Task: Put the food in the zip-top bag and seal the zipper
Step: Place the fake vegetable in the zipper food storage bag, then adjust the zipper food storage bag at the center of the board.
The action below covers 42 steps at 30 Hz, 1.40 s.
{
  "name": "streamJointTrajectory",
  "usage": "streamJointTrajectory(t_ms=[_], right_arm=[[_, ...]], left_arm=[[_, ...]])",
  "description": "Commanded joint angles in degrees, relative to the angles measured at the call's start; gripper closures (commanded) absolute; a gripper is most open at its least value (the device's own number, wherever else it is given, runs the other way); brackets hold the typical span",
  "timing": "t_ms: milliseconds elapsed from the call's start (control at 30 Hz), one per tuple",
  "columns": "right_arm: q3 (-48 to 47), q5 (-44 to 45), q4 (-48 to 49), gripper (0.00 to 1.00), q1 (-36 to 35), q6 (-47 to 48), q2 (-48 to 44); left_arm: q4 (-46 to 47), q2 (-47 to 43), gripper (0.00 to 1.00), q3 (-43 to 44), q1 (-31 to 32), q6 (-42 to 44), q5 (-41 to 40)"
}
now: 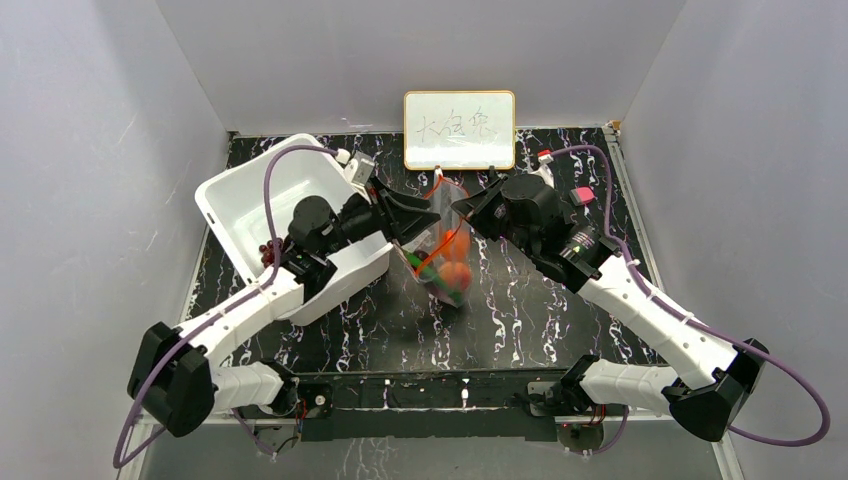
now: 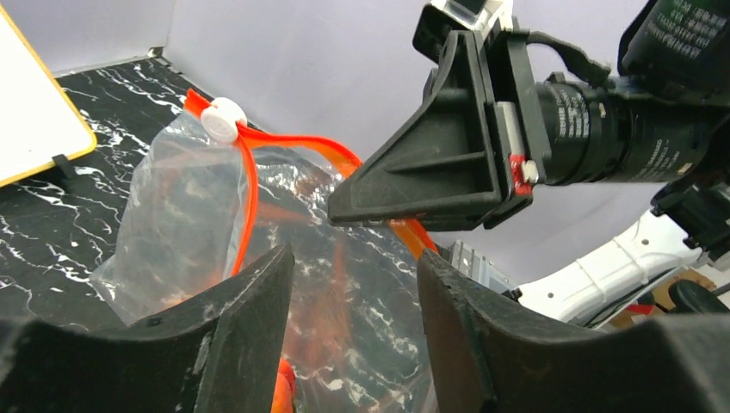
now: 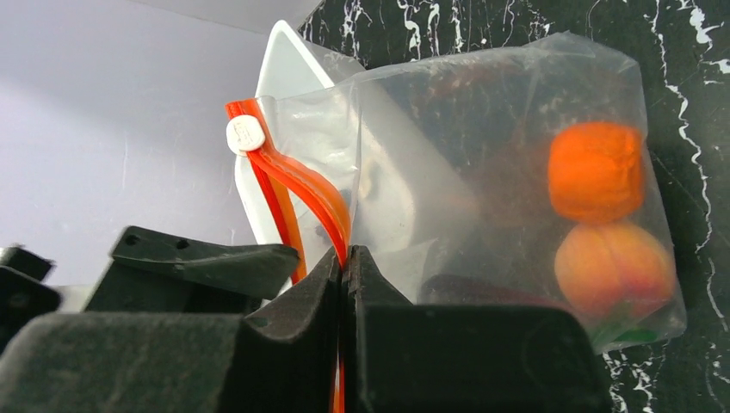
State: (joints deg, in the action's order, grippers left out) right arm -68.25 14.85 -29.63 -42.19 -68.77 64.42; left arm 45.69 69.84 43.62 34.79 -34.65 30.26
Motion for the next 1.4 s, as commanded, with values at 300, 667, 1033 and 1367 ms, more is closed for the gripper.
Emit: streamJointTrajectory(t_ms=[300,667,1033,1367], right_arm=[[1.1,-2.2,3.6,1.0,0.3,11.7,-4.2],[2.4,-5.6,4.4,1.0,0.3,12.3,-3.3],[3.2,-3.9,3.6,1.0,0.3,12.5,-3.4],[0.3,5.2,-4.2,1.0,0.3,14.3,-0.7]], left_arm=[[-43.8,-9.4,0.35,14.5,0.4,18.8,-10.2],[-44.3,-7.6,0.34,11.6,0.4,18.2,-6.6],[-46.6,-5.2,0.95,12.3,0.4,19.8,-4.6],[-30.5,-4.8,1.0,14.6,0.4,0.0,4.5]])
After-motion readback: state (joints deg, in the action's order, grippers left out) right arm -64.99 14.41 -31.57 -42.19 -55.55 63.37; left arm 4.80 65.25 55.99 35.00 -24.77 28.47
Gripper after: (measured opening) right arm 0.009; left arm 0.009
